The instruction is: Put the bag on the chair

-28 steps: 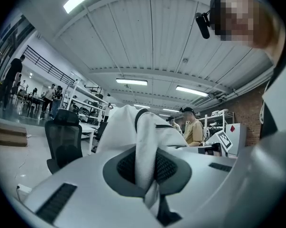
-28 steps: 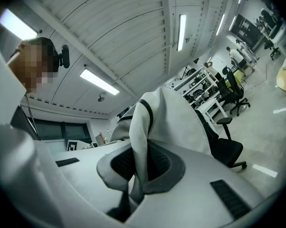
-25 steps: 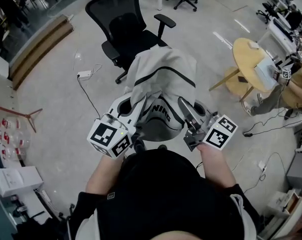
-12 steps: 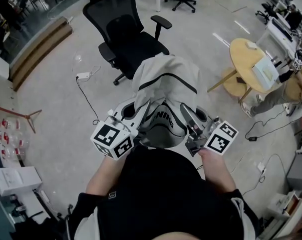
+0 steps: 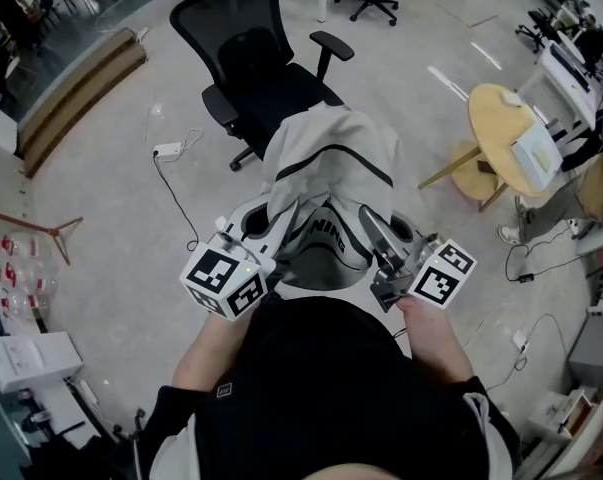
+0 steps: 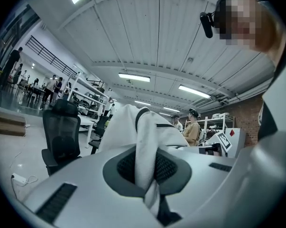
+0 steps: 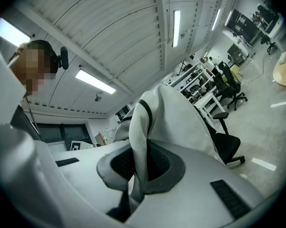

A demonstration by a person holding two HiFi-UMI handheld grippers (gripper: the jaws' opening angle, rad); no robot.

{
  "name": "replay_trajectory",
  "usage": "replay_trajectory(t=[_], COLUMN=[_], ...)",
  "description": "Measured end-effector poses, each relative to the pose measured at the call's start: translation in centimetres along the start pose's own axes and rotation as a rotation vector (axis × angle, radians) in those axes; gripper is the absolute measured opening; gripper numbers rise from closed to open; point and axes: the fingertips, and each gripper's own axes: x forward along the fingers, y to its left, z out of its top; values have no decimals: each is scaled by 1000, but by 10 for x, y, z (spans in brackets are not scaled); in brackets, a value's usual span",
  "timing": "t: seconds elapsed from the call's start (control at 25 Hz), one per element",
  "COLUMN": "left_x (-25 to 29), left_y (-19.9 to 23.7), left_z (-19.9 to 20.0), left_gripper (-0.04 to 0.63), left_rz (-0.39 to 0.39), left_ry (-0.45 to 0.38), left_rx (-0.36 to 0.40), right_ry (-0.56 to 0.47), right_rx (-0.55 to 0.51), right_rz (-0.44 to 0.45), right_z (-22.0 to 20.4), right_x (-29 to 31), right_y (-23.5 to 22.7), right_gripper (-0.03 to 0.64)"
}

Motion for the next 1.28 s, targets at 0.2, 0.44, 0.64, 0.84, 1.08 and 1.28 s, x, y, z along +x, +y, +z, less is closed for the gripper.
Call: replay_trajectory(t=[0.2,0.44,0.64,0.84,1.08,1.28], left_x=[-19,-39,-69,-100,-138,-156], left_y=[74,131,197,255,306,335], left_z=[14,23,37,48,52,59], left_gripper=[26,26,26,26,26,26], left_rz=[29,78,113,148,165,187], left_ry=[-7,-16,-35,-61,-71,-88], left_rx=[-18,-27,-21,-27,-45,-59], right_ry=[31,76,108,137,168,205], right_rx=[9,25,38,33,38,42], right_rz=[14,37,58,91,98,108], right_z=[-8,-23,-41,-56,-82,-92], right_x=[78,139,211,274,330,362], right_y=[-2,-1,7,21,36,45], right_gripper=[32,32,32,32,32,32])
